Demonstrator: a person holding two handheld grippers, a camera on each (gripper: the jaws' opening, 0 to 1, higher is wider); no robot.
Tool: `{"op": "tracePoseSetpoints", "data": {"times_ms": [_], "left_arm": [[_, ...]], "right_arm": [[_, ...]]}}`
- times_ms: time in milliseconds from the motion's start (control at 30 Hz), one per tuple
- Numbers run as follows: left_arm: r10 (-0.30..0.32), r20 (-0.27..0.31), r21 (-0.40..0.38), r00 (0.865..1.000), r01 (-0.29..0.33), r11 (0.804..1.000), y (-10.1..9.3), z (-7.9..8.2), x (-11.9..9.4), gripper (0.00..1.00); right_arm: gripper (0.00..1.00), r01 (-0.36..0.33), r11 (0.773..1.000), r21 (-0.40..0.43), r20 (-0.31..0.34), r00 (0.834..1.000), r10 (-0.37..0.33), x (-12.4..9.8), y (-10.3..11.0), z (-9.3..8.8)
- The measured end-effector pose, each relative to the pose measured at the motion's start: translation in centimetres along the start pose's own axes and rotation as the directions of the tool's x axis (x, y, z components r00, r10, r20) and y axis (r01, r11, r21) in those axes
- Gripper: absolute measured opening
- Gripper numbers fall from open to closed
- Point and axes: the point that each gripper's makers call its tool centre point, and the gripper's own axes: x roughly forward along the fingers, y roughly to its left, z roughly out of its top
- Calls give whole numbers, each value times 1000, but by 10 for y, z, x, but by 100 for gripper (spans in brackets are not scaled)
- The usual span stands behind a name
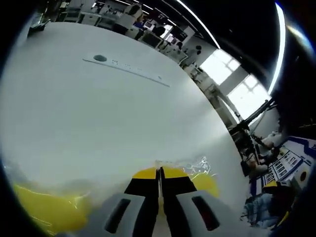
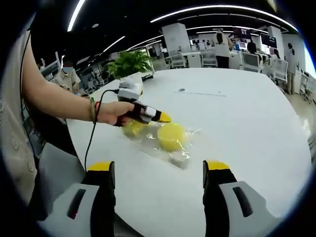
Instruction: Compare the silicone blocks by pressing each to a similar depth, holding the contact briefly, and releasing to observe deformation and rebound differences across the visible hardness samples.
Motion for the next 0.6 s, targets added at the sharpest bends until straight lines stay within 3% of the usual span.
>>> {"op": "tracePoseSetpoints", "data": {"times_ms": [133,300,600], "left_arm": [[19,1,51,1000,-19,998,2,2,-1,2],[45,19,106,999,-47,993,6,8,-4,18],[64,62,170,996,-74,983,7,23,-19,29]], "right_arm": [[68,0,1000,-1,4,1000,0,0,1,1],[68,-2,1000,-2,5,1000,2,1,2,1],[68,-7,1000,-12,12,1000,7,2,6,4]]}}
